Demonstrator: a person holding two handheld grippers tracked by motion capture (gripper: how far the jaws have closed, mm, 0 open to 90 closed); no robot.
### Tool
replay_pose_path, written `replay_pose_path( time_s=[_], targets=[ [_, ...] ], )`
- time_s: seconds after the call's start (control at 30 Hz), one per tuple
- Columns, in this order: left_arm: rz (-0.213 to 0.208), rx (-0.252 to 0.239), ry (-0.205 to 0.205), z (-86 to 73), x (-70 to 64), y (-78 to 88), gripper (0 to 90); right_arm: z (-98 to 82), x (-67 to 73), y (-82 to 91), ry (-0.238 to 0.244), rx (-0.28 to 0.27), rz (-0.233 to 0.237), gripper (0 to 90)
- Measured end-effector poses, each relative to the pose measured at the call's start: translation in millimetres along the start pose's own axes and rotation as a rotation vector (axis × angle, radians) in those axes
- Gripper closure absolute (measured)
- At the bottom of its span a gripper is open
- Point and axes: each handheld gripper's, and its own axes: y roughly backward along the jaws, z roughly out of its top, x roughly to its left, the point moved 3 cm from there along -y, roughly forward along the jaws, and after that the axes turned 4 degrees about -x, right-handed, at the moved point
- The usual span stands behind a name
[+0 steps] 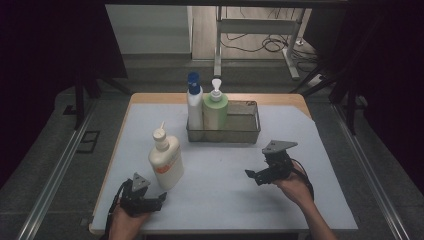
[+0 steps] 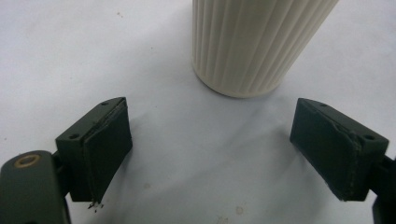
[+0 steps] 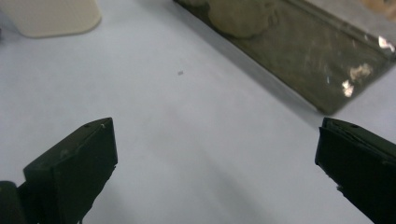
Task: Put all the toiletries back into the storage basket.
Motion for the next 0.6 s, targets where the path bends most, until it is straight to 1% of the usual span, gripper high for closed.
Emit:
replay_pose_path(
  time_s=[0.03, 0.07, 0.13, 0.2, 0.27, 0.3, 0.33, 0.4, 0.47, 0.5, 0.53, 0.6],
  targets=[
    [0.0, 0.0, 0.0, 0.0, 0.0, 0.0, 12.8, 0.0, 0.0, 0.0, 0.0, 0.0, 0.0, 0.0],
    [0.0, 0.0, -0.001, 0.0, 0.0, 0.1, 12.8, -7.8, 0.2, 0.0, -0.009, 0.008, -0.007, 0.0],
    [0.0, 0.0, -0.001, 0.0, 0.0, 0.2, 13.0, -10.2, 0.2, 0.1, -0.011, 0.009, -0.008, 0.0],
    [0.0, -0.001, 0.0, 0.1, 0.2, 0.3, 13.2, -19.4, 1.4, 1.0, -0.014, 0.02, -0.012, 0.0],
    [-0.001, -0.003, 0.003, 0.2, 0.4, 0.7, 13.3, -21.2, 1.6, 1.4, -0.014, 0.02, -0.014, 0.0],
    [-0.001, -0.004, 0.005, 0.2, 0.8, 1.2, 13.6, -23.5, 1.9, 2.0, -0.017, 0.018, -0.016, 0.0],
    [-0.001, -0.006, 0.01, 0.0, 1.1, 2.1, 13.8, -29.4, 2.6, 2.7, -0.023, 0.019, -0.016, 0.0],
    [-0.002, -0.005, 0.012, -0.3, 1.2, 2.5, 13.8, -31.6, 2.9, 2.7, -0.026, 0.021, -0.017, 0.0],
    [0.003, 0.0, 0.006, -0.9, 2.6, 3.8, 13.9, -41.3, 2.8, 0.6, -0.034, 0.037, -0.02, 0.0],
    [0.003, 0.0, 0.006, -0.9, 2.6, 3.8, 14.0, -41.3, 2.8, 0.6, -0.034, 0.037, -0.02, 0.0],
    [0.003, 0.0, 0.008, -0.9, 3.7, 5.3, 14.1, -48.4, 2.5, -2.0, -0.039, 0.056, -0.019, 0.0],
    [0.003, 0.001, 0.012, -0.6, 4.9, 6.8, 14.6, -54.9, 2.0, -5.3, -0.045, 0.073, -0.015, 0.0]
  ],
)
